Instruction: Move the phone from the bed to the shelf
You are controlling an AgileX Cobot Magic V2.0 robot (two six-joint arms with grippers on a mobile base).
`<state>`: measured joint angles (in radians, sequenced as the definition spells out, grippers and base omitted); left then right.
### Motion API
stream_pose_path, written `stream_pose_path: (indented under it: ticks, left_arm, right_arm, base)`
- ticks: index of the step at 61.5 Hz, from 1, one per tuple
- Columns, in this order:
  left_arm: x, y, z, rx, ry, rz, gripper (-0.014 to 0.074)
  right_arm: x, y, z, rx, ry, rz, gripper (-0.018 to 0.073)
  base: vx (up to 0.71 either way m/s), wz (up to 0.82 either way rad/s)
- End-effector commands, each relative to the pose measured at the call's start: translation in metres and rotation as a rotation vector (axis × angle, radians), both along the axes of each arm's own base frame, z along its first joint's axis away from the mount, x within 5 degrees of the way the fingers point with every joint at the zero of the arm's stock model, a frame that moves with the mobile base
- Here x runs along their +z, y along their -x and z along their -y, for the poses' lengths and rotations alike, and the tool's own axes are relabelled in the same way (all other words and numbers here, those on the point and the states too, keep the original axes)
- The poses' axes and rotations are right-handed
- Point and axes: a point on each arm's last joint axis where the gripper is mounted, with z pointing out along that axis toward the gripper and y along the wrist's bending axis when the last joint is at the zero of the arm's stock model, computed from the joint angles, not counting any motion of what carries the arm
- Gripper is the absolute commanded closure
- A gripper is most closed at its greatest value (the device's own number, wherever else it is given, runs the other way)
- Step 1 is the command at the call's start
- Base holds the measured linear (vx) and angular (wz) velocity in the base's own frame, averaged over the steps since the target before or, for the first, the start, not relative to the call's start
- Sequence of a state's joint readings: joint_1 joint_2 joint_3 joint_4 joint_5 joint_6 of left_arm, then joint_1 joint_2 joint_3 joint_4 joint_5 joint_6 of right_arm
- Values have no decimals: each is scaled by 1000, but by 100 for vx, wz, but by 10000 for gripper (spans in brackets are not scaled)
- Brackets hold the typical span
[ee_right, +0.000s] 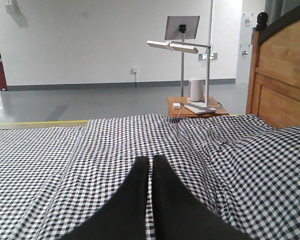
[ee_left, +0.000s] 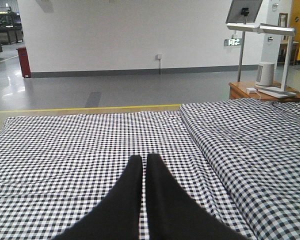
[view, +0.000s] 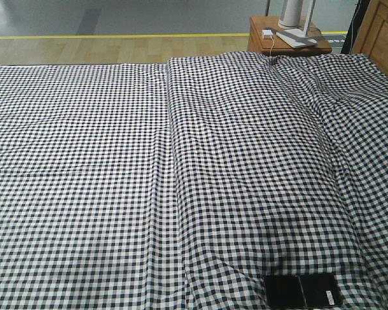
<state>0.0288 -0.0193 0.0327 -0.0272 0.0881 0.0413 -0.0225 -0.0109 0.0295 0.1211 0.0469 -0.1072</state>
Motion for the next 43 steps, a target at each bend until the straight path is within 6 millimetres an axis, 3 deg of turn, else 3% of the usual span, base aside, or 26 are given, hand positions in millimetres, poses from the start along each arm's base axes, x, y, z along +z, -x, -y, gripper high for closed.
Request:
stream_pose_path:
  ticks: [1,43]
  left_arm:
    - [15,2,0,-2,16,104,595]
    - [15,2,0,-2,16,104,595]
  right_arm:
    - [5,1,1,-12,22,79,564]
    - [12,2,2,-20,17,152,564]
  base:
    - [0,0]
    - [0,0]
